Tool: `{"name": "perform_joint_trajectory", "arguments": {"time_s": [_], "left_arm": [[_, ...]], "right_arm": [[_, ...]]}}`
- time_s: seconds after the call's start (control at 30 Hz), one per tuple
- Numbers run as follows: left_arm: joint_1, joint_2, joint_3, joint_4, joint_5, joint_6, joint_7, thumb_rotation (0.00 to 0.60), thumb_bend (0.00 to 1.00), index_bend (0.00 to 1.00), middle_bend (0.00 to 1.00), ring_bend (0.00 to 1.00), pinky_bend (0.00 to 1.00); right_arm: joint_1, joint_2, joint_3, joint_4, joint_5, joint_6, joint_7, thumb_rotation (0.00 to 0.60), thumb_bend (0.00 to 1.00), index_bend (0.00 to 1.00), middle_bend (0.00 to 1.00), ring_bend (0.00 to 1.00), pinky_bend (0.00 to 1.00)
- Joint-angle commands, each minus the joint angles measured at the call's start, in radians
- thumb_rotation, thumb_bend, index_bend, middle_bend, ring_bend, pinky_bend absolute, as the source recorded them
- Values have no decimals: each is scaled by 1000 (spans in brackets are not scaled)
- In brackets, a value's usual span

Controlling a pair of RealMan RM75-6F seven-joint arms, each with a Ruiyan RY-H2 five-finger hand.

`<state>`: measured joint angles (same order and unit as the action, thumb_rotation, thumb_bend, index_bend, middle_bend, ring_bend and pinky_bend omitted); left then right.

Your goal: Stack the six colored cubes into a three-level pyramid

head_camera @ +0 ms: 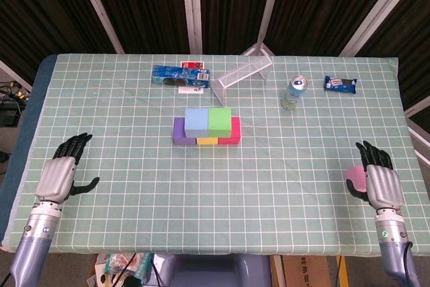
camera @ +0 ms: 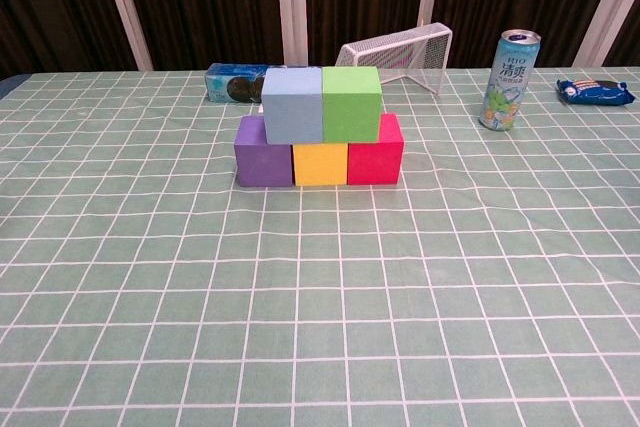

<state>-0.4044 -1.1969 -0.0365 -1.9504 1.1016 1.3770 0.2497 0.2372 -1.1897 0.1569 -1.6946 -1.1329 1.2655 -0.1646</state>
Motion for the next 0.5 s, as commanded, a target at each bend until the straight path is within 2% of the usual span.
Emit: {"name": "perform_joint_trajectory", "arguments": {"time_s": [0.03, 0.27, 0.5], "left_arm": [[-57, -2, -53, 0, -113, -98, 32, 600, 335, 0, 33, 0, 77], [-167, -25, -139, 34, -318, -219, 124, 600, 336, 0, 41, 0, 77], [-263, -73, -180, 82, -470, -275, 222, 600, 336, 0, 43, 0, 77]], "right_arm": [[1, -1, 2, 1, -1, -2, 4, 600, 383, 0, 0, 0, 0], [4, -2, 7, 4, 9, -11, 15, 600, 383, 0, 0, 0, 0], [5, -1, 12, 5, 15, -17, 27, 600, 384, 0, 0, 0, 0]]}}
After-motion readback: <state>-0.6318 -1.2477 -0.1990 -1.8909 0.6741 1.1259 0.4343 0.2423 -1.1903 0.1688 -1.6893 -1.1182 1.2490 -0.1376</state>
